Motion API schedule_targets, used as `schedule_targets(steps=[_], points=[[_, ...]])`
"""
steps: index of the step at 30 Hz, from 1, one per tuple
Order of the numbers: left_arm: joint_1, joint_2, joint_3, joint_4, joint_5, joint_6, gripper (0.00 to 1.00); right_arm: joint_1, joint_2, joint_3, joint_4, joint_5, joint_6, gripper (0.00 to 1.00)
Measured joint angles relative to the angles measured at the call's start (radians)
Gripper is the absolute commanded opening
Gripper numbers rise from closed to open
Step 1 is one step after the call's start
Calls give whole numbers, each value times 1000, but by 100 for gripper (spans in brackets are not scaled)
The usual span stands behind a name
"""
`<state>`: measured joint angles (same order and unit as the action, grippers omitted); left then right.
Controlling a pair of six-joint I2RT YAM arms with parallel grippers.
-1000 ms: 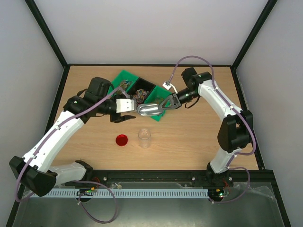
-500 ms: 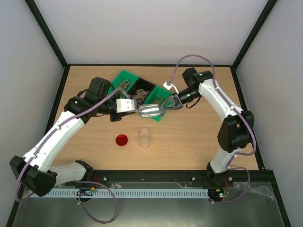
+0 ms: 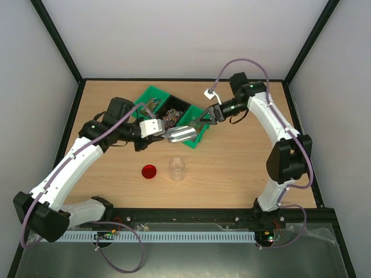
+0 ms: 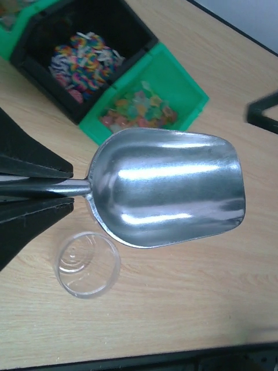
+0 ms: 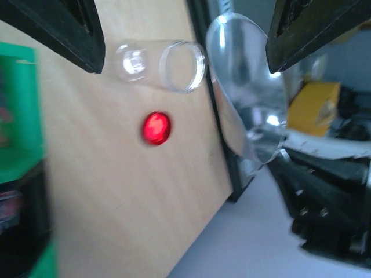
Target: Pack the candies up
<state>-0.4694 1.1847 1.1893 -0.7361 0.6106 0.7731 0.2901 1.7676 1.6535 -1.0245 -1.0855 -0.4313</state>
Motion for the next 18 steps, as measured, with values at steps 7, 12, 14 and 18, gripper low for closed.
schedule_targets(steps=[7,12,14,18], points=[[100,-19,-22,27,-50,-155,2,-43,9,29,252,341,160,76],[125,-9,-13,18,-107,-245,2,-13,109,110,342,596,164,71],[132,4,-5,14,-127,-274,2,-2,166,129,365,670,158,71],[139,31,1,10,-182,-313,2,18,274,142,395,771,147,68]])
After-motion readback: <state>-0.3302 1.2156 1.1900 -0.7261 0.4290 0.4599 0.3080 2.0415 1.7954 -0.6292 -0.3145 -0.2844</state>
